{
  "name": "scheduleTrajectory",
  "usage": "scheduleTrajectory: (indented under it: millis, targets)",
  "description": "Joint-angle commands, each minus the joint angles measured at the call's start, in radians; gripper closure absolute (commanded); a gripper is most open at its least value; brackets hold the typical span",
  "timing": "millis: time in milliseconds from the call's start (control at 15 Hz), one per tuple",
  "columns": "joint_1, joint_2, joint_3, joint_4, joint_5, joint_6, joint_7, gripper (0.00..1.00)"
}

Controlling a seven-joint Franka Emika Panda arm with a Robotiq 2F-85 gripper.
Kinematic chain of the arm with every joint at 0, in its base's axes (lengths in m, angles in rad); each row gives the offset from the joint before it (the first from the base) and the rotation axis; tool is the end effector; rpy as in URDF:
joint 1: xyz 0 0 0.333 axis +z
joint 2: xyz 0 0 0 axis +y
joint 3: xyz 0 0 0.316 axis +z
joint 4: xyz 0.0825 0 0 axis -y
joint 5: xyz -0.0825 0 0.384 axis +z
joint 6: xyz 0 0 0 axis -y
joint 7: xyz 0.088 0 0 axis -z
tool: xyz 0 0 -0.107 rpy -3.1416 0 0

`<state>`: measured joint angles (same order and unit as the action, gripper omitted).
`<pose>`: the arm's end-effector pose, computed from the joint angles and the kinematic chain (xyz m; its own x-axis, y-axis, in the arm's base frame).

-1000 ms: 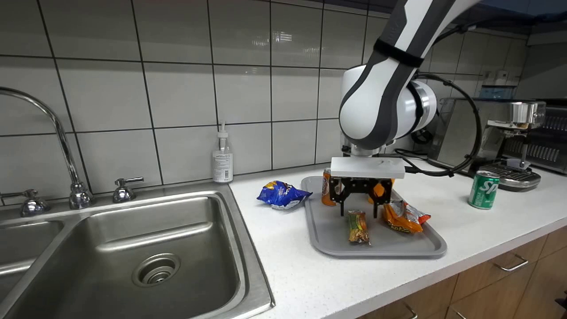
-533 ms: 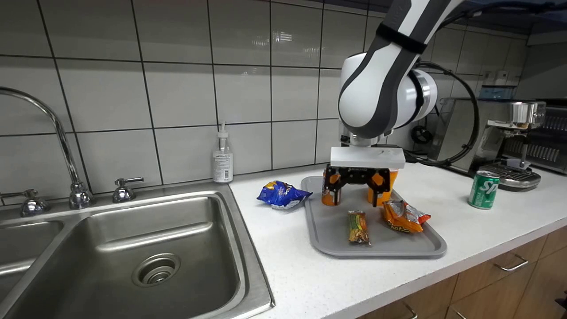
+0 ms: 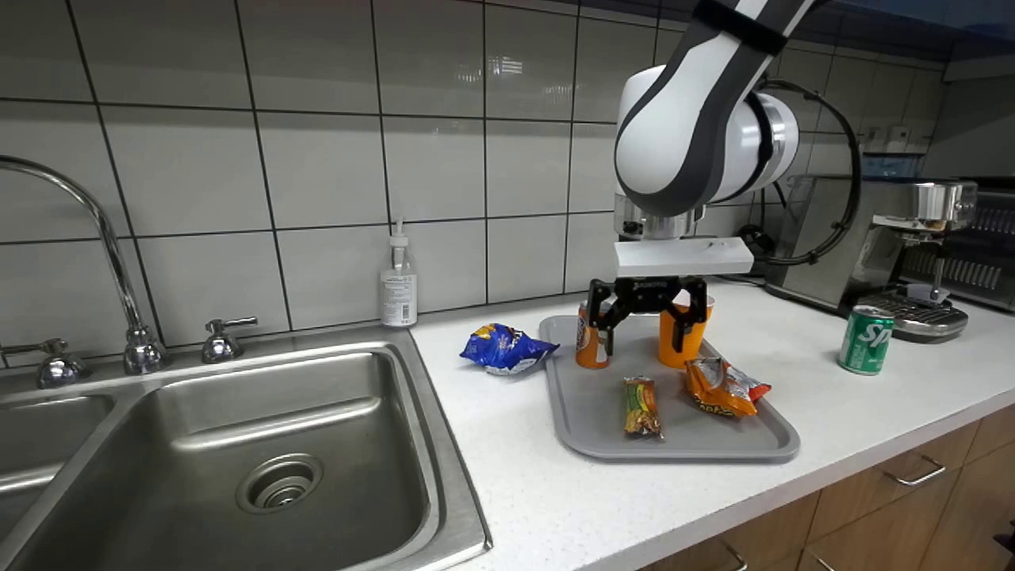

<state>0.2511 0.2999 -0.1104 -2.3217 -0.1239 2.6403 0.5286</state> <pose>0.5191 0.0754 0.2137 0.9615 -0.2685 0.0590 -0.2725 -0.9593 0.0742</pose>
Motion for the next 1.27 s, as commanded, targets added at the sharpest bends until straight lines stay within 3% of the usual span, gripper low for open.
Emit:
scheduleTrajectory:
  millis: [0,267,333,1200]
  targets:
    - [-0.036,-0.080,0.017,-0.048,-0.024,-0.046,-0.071,0.00]
    - [-0.046,-0.105,0.000,-0.068,-0.092,-0.077,-0.068,0.00]
    - [-0.045,-0.056,0.017,-0.036,-0.067,-0.041,-0.043,0.00]
    - [-0.056,-0.067,0.017,-0.049,-0.082,-0.053,-0.044,0.00]
